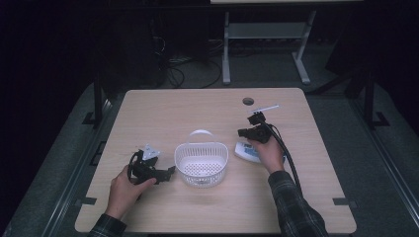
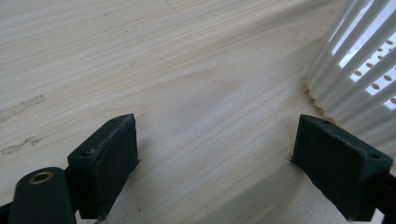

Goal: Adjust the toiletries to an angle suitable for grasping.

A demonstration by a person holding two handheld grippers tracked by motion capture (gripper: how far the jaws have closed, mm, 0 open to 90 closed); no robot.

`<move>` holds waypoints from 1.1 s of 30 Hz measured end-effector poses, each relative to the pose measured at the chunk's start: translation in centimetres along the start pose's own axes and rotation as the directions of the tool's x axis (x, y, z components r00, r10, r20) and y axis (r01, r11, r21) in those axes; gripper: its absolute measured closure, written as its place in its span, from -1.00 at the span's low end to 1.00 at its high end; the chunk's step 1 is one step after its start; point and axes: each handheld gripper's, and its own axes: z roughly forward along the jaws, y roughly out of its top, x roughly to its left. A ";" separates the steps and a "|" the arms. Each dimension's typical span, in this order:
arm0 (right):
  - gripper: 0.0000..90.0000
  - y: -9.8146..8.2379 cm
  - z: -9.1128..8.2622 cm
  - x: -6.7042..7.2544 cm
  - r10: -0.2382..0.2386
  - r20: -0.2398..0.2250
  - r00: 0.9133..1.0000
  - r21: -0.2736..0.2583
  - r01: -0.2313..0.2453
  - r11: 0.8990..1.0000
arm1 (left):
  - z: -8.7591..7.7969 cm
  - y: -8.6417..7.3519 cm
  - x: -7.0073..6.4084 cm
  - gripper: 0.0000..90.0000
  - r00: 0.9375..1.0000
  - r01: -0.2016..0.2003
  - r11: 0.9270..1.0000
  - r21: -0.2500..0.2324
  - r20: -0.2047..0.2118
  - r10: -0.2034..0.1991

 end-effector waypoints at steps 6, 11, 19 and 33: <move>0.99 -0.5 1.2 -0.1 -0.004 0.019 1.000 0.040 0.003 0.999 | 0.0 0.0 0.0 -0.71 1.000 -0.001 1.000 0.000 0.001 0.001; 0.99 -0.8 1.6 -0.2 0.004 0.015 1.000 0.054 -0.005 0.999 | 0.0 0.0 0.0 -0.71 1.000 -0.001 1.000 0.000 0.001 0.001; 0.99 -1.8 1.2 -0.2 0.012 -0.014 1.000 0.063 -0.011 0.998 | 0.0 0.0 0.0 -0.71 1.000 -0.002 1.000 0.000 0.001 0.002; 0.99 -3.9 0.1 1.2 -0.037 -0.054 0.998 0.073 0.041 0.996 | 0.0 0.0 0.0 -0.71 1.000 -0.002 1.000 0.001 0.001 0.002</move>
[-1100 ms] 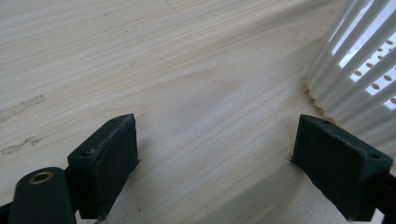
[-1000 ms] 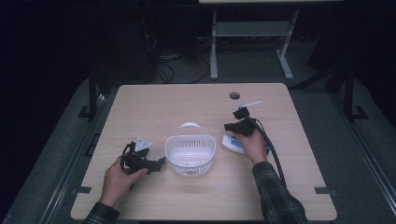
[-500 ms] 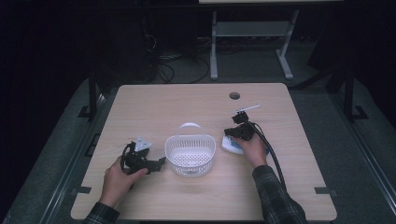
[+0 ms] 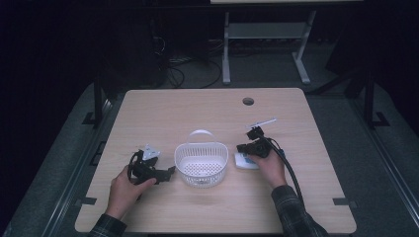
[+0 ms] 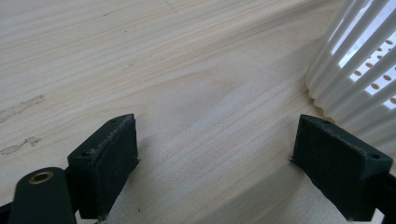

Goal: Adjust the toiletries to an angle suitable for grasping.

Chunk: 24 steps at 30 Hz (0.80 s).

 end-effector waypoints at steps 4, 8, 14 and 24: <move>0.99 -0.6 -0.4 0.8 -0.023 -0.009 1.000 0.000 0.023 1.000 | 0.0 0.0 0.0 -0.71 1.000 0.000 1.000 -0.003 -0.001 0.000; 0.99 -1.3 -0.6 1.2 -0.039 -0.024 0.999 0.004 0.039 0.999 | 0.0 0.0 0.0 -0.71 1.000 0.000 1.000 -0.003 -0.001 0.000; 0.99 -2.3 -1.2 2.0 -0.064 -0.023 0.998 0.007 0.064 0.998 | 0.0 0.0 0.0 -0.71 1.000 0.000 1.000 -0.003 -0.002 0.000; 0.99 -4.0 -2.1 2.9 -0.092 -0.031 0.995 0.001 0.092 0.996 | 0.0 0.0 0.0 -0.71 1.000 -0.002 1.000 -0.003 -0.004 0.002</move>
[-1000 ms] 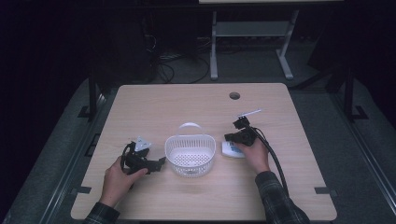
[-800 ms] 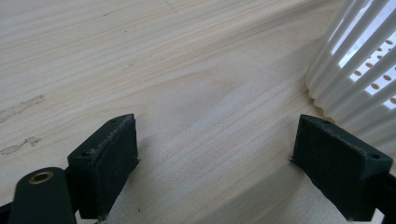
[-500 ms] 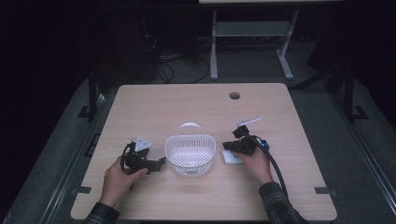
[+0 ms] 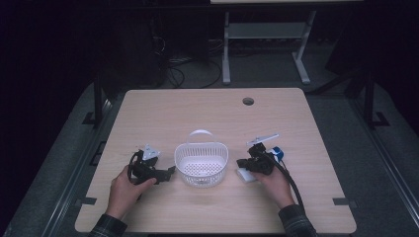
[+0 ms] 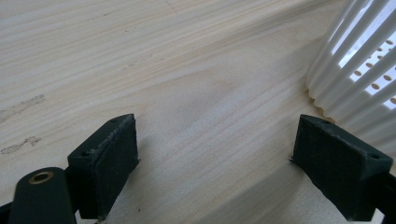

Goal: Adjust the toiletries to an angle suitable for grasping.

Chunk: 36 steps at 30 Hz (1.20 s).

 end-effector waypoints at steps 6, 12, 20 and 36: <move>0.99 -0.8 -0.5 0.5 -0.007 0.001 1.000 0.011 0.007 1.000 | 0.0 0.0 0.0 -0.71 1.000 0.001 1.000 -0.001 0.000 -0.001; 0.99 -1.7 -1.0 0.7 -0.014 -0.003 1.000 0.016 0.014 1.000 | 0.0 0.0 0.0 -0.71 1.000 -0.003 1.000 0.003 0.000 0.003; 0.99 -3.2 -2.0 0.7 -0.017 0.004 1.000 0.033 0.017 0.999 | 0.0 0.0 0.0 -0.71 1.000 -0.003 1.000 0.003 0.000 0.003; 0.99 -5.7 -4.3 0.2 0.005 0.028 1.000 0.039 -0.006 0.999 | 0.0 0.0 0.0 -0.71 1.000 -0.003 1.000 0.003 0.001 0.003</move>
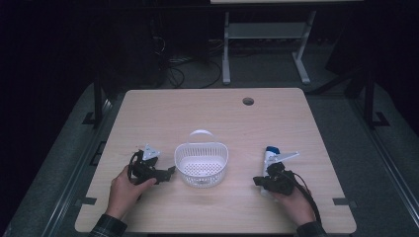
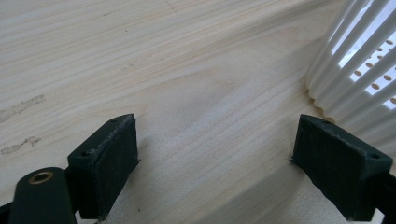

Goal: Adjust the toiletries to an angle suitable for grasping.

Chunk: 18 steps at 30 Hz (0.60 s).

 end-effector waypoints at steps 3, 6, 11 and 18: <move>0.99 -0.3 -0.3 -0.1 0.001 0.010 1.000 0.000 -0.001 1.000 | 0.0 0.0 0.0 -0.71 1.000 0.000 1.000 0.000 0.000 0.000; 0.99 -0.6 -0.6 -0.4 0.008 0.017 1.000 0.001 -0.008 1.000 | 0.0 0.0 0.0 -0.71 1.000 0.000 1.000 0.000 0.000 0.000; 0.99 -1.2 -1.2 -0.9 0.017 0.033 0.999 -0.001 -0.017 1.000 | 0.0 0.0 0.0 -0.71 1.000 0.000 1.000 0.000 0.000 0.000; 0.99 -2.0 -2.1 -1.8 0.040 0.059 0.997 -0.002 -0.040 0.999 | 0.0 0.0 0.0 -0.71 1.000 -0.001 1.000 0.002 0.001 0.001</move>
